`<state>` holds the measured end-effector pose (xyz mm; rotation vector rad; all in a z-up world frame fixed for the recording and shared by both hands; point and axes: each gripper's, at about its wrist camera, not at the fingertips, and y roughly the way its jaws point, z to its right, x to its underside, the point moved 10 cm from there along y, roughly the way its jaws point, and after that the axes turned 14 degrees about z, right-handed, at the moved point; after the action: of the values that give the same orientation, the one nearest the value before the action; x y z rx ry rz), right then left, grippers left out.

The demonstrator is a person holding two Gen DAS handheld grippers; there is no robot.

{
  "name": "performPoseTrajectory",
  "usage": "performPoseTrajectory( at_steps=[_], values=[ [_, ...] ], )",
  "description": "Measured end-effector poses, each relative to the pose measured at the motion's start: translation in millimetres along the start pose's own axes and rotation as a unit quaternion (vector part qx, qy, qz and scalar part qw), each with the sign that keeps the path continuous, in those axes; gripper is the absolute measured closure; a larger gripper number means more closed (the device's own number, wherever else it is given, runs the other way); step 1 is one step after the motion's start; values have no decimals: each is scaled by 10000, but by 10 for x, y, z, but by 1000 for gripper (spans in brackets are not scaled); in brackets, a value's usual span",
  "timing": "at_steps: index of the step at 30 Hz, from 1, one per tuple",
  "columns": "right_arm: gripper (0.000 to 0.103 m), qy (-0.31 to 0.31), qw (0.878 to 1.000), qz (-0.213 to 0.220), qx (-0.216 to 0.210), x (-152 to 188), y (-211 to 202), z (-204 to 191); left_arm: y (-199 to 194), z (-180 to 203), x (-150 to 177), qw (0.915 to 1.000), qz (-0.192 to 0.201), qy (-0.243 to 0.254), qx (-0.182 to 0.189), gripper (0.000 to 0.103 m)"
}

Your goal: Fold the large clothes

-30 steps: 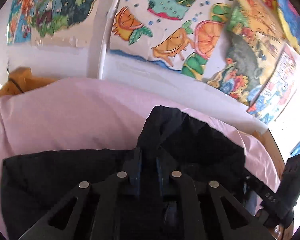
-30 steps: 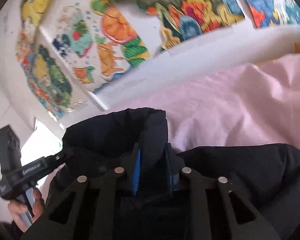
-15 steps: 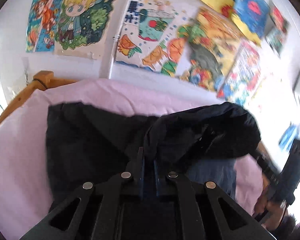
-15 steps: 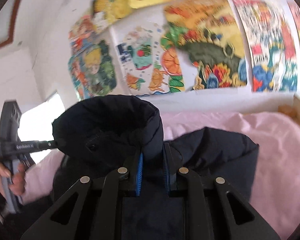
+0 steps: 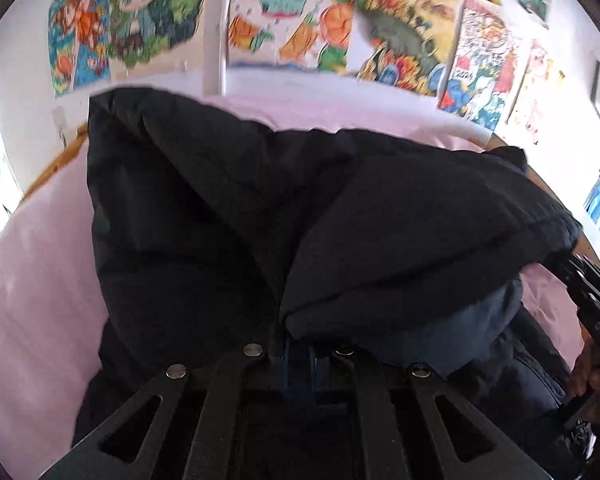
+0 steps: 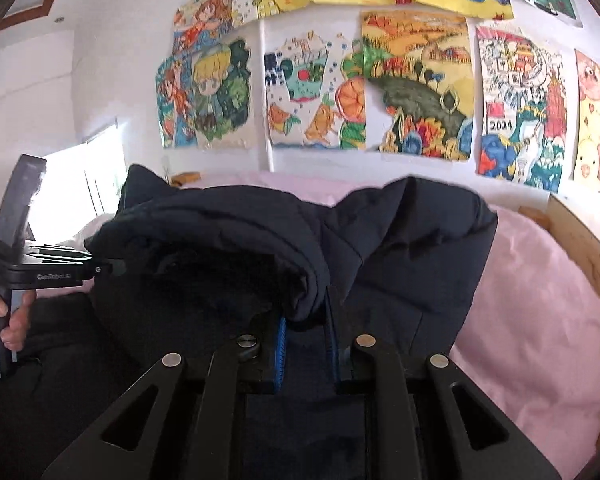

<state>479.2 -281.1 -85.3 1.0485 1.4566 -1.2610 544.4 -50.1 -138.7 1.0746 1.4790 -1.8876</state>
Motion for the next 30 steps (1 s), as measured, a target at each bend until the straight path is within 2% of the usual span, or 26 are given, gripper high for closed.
performPoseTrajectory(
  at_steps=[2, 6, 9, 10, 14, 16, 19, 21, 23, 25, 28, 30],
  values=[
    [86, 30, 10000, 14, -17, 5, -13, -1, 37, -27, 20, 9999, -39, -91, 55, 96],
    [85, 133, 9980, 592, 179, -159, -292, 149, 123, -41, 70, 9999, -126, -47, 83, 96],
    [85, 262, 9925, 1019, 629, -414, -525, 390, 168, -45, 116, 9998, -170, -26, 93, 96],
    [85, 238, 9920, 997, 736, -521, -513, 428, 180, -51, 128, 9998, -187, -31, 94, 96],
    [85, 230, 9980, 478, 355, -691, -145, 242, 179, -58, 124, 9997, -208, -72, 113, 96],
    [85, 387, 9991, 136, -66, -639, 192, 25, 181, -47, 116, 9997, -228, -69, 113, 96],
    [85, 466, 9976, -323, -390, -400, 625, -199, 177, -19, 77, 9996, -237, 54, 144, 96],
    [85, 462, 9960, -676, -348, -101, 837, -270, 133, 24, 15, 9993, -177, 226, 236, 95],
    [85, 460, 9937, -990, -258, 262, 982, -270, 69, 64, -36, 9984, -157, 190, 505, 94],
    [85, 749, 9908, -1088, -293, 501, 1039, -230, -10, 40, -67, 9972, -172, 93, 727, 93],
    [87, 1217, 9858, -1085, -406, 625, 1063, -153, -230, 69, -80, 9915, -259, 288, 1245, 91],
    [88, 1294, 9849, -1064, -433, 659, 1057, -139, -379, 108, -143, 9893, -38, 513, 1366, 87]
  ],
)
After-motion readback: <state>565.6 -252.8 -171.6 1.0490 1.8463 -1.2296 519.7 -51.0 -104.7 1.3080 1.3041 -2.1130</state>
